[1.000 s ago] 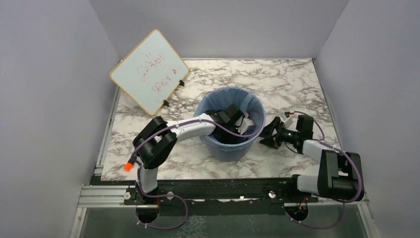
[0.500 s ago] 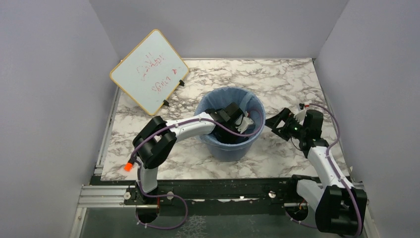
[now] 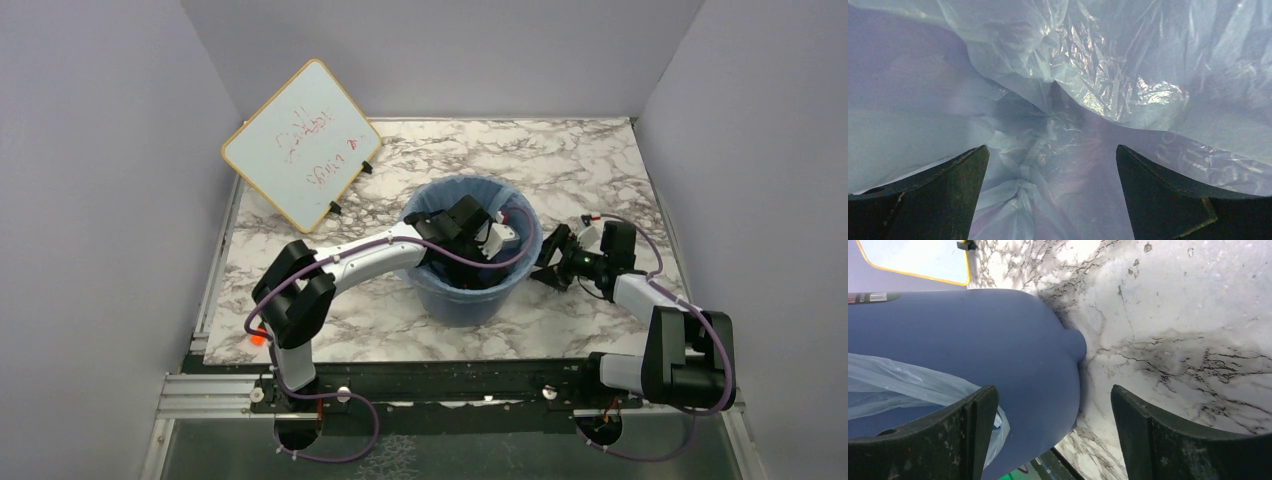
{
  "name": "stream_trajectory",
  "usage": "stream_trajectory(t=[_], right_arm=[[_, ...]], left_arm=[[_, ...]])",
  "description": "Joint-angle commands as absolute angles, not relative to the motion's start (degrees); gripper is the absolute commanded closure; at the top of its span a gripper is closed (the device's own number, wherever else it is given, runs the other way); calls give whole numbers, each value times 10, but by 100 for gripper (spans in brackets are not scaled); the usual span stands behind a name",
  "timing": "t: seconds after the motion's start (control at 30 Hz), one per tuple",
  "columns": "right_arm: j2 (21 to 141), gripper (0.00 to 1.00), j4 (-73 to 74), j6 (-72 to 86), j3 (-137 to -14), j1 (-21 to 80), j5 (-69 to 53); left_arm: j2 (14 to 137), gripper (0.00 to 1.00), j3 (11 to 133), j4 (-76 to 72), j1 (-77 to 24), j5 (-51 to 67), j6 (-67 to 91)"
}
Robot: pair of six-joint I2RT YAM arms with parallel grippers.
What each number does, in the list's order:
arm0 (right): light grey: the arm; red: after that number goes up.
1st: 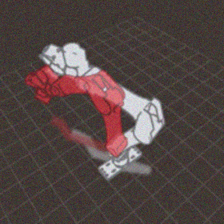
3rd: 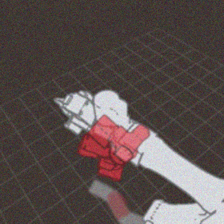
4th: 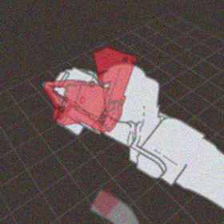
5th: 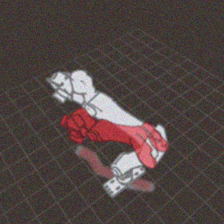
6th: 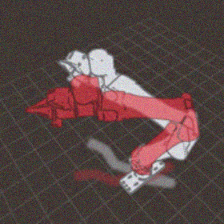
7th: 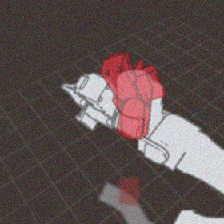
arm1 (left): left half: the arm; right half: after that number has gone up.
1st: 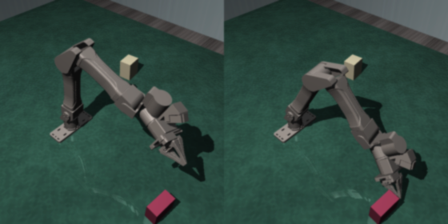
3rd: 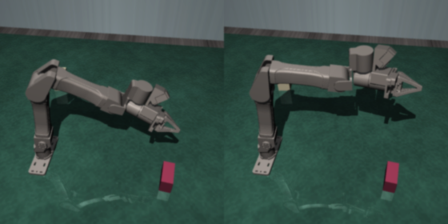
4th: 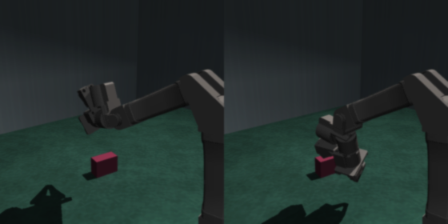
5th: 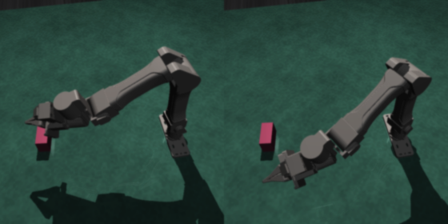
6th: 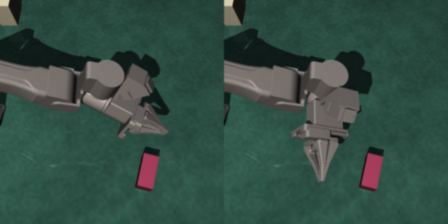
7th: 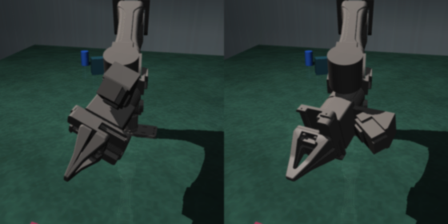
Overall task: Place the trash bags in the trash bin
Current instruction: Place the trash bag in the trash bin.
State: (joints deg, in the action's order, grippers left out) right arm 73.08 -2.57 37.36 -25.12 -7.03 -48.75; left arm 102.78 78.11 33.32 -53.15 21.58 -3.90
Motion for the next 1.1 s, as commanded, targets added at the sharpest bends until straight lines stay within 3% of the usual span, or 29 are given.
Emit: stream_trajectory(t=[0.0,0.53,0.93,1.07], right_arm=[[728,12,-53,362,-243,-69,-520],[691,11,-2,356,-267,-70,-503],[689,10,22,344,-277,-70,-511],[700,10,-29,360,-243,-70,-536]], left_arm=[[1032,1,811,336,-530,208,-44],[1122,1,775,324,-530,218,-48],[1108,1,773,338,-530,226,-60],[1093,1,785,338,-530,230,-59]])
